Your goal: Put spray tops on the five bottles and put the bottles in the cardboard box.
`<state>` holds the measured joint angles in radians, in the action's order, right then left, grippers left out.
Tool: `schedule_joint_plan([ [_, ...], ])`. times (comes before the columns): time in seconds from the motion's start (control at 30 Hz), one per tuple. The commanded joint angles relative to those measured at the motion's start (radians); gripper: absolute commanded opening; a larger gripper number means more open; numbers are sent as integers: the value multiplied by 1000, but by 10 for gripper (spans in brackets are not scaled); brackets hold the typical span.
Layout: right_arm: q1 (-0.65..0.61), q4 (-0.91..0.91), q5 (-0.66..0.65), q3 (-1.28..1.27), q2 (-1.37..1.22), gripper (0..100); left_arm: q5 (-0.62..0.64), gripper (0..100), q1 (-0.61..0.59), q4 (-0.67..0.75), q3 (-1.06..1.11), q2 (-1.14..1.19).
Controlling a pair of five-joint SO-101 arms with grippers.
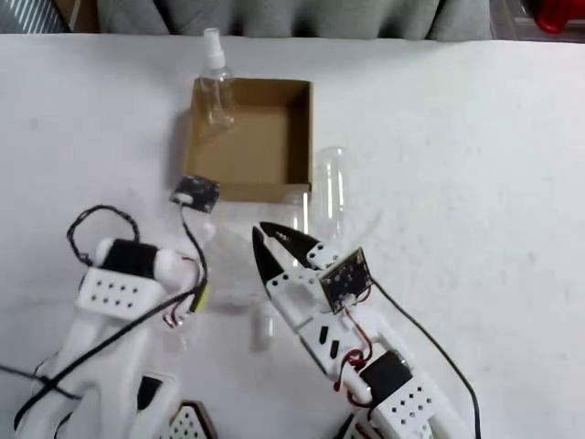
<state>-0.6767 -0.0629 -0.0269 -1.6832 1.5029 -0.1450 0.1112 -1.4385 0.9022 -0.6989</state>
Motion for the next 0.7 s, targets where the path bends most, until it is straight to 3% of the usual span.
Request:
schedule_joint_plan([
  [0.0, -1, -7, -9, -11, 1, 17, -170, 76, 36, 63, -60, 48],
  [0.1, 1, -7, -9, -11, 1, 16, -164, 15, 28, 133, -58, 93],
  [0.37, 1, -8, -9, -11, 1, 16, -155, 21, -10, 336, -98, 380],
  [0.67, 1, -8, -9, -11, 1, 16, -172, 21, -229, 376, -267, 599],
])
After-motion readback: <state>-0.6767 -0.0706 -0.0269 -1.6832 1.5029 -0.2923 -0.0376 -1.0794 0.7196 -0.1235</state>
